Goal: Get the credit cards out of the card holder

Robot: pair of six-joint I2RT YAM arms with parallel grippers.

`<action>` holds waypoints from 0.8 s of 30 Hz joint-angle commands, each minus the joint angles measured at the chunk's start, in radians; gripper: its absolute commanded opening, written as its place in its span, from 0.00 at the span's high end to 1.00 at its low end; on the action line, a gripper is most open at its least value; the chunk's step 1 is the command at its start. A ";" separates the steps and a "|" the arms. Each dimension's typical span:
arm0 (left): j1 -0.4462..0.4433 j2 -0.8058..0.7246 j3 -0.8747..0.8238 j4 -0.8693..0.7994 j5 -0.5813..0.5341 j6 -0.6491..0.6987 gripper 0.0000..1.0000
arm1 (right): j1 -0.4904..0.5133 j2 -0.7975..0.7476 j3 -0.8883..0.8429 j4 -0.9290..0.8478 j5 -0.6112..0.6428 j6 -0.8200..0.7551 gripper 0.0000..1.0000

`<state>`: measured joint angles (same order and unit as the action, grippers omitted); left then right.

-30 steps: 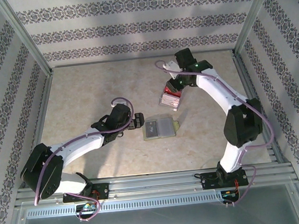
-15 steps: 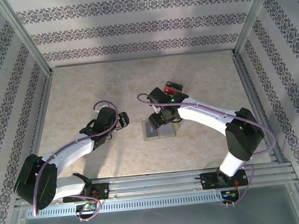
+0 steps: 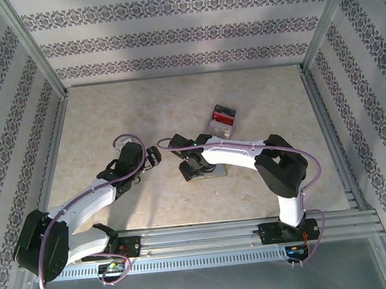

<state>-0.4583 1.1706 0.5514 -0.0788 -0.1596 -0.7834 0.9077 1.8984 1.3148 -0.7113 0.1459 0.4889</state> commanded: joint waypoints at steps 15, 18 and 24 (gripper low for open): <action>0.021 -0.028 -0.015 -0.049 -0.022 -0.014 0.01 | 0.005 0.078 0.023 0.010 0.041 0.019 0.28; 0.022 -0.027 -0.015 -0.049 -0.021 -0.013 0.00 | 0.002 0.073 0.012 0.020 0.041 0.016 0.32; 0.024 -0.031 -0.008 -0.060 -0.017 -0.009 0.00 | -0.006 0.058 -0.008 0.031 0.050 0.020 0.49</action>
<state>-0.4492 1.1584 0.5415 -0.1024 -0.1623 -0.7910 0.9070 1.9656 1.3338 -0.6804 0.1577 0.5003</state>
